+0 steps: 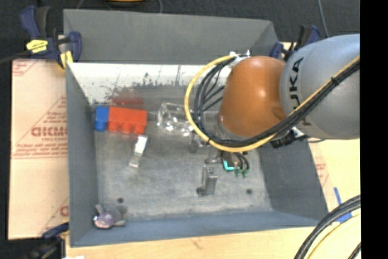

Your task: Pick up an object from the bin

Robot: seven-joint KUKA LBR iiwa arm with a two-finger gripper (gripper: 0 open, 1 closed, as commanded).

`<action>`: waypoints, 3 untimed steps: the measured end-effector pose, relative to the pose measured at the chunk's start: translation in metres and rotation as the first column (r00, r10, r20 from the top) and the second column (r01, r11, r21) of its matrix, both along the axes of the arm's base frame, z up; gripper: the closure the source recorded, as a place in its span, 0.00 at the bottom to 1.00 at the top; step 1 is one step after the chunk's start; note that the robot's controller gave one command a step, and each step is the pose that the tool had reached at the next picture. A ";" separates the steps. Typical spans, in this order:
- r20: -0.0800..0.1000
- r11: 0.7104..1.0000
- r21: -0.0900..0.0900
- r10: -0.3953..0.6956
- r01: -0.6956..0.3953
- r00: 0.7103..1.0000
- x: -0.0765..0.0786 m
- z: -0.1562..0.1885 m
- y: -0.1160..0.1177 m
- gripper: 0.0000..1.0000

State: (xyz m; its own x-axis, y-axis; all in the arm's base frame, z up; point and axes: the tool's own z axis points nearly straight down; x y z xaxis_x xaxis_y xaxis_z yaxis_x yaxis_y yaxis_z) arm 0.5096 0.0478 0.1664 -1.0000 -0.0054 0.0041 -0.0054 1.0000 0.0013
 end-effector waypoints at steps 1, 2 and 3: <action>0.010 1.000 0.003 0.029 -0.029 1.000 0.071 -0.033 0.086 0.00; 0.016 0.989 -0.003 0.147 -0.147 0.989 0.149 -0.094 0.100 0.00; 0.014 0.989 -0.001 0.145 -0.145 0.989 0.148 -0.091 0.100 1.00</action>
Offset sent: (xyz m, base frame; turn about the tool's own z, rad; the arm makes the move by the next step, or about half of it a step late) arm 0.0694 0.0820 -0.0319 -0.0203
